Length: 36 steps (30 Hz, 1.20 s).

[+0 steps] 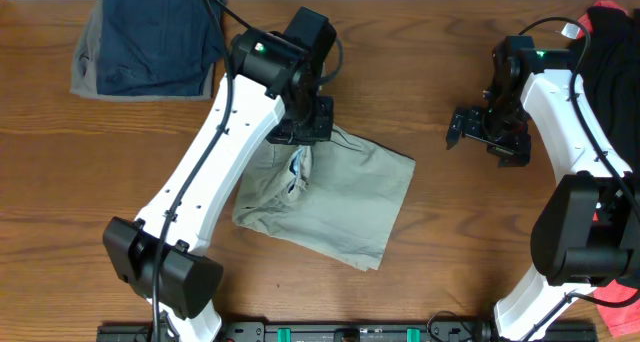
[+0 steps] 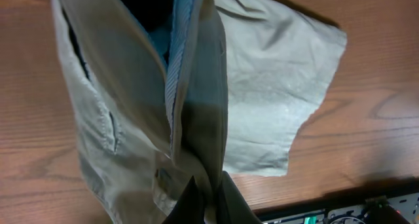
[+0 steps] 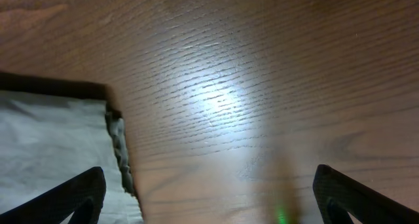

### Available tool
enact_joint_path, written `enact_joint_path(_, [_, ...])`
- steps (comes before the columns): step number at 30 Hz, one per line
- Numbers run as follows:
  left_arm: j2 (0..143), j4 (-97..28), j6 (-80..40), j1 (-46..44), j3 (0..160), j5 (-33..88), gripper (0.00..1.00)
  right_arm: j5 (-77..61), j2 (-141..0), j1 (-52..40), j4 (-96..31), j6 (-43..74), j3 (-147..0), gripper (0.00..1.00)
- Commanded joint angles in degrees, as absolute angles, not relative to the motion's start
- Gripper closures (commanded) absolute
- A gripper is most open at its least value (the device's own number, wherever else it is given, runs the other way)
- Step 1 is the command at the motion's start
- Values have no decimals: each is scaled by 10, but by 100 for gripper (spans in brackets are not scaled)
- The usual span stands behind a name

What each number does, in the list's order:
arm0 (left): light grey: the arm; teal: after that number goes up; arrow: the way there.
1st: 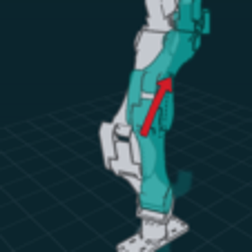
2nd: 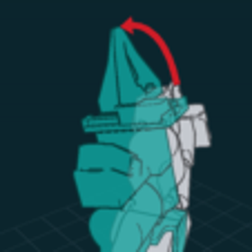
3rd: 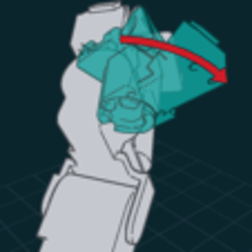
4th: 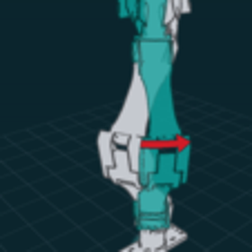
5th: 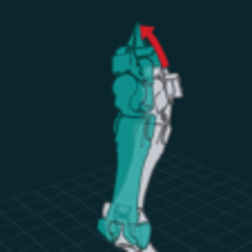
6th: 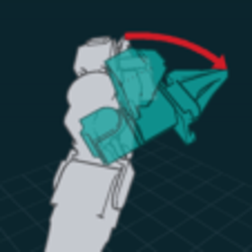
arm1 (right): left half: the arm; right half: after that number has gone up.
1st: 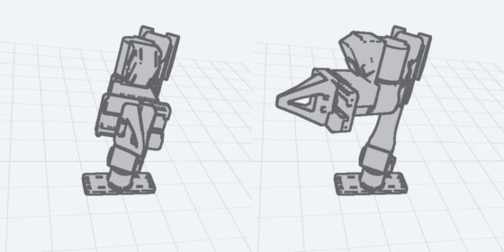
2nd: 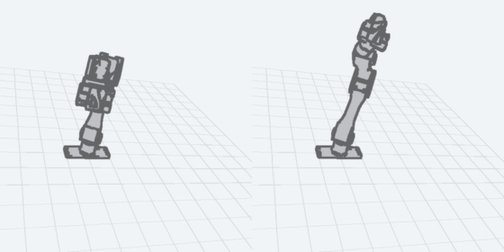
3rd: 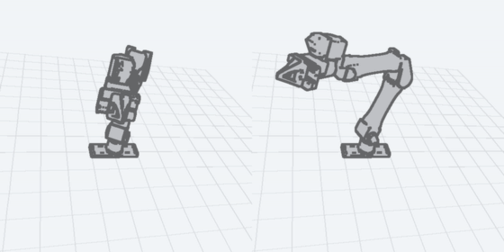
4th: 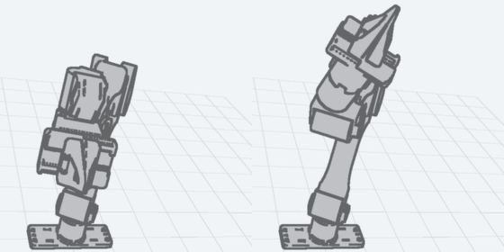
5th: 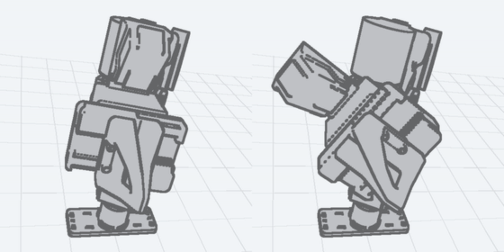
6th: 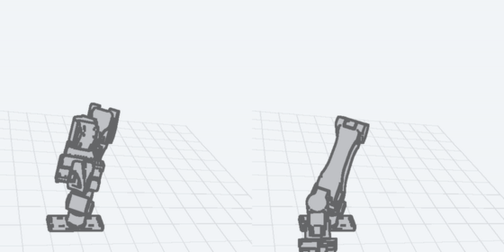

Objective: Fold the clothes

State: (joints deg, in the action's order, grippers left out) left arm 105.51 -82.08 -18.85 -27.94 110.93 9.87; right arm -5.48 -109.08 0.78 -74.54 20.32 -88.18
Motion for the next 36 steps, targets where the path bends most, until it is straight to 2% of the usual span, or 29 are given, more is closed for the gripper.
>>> enact_joint_path(1, [1026,-827,-186,-249,1108,59,94,-49,-1090,7,-745,197,-889,1])
enact_joint_path(10, [980,-889,-202,-99,1110,-37,94,-49,-1090,7,-745,197,-889,1])
enact_joint_path(17, [938,-939,-207,-40,1147,-131,94,-49,-1090,7,-745,197,-889,1])
enact_joint_path(26, [930,-968,-213,-29,1184,-189,94,-49,-1090,7,-745,197,-889,1])
enact_joint_path(36, [930,-968,-213,-93,1183,-108,94,-49,-1090,7,-745,197,-889,1])
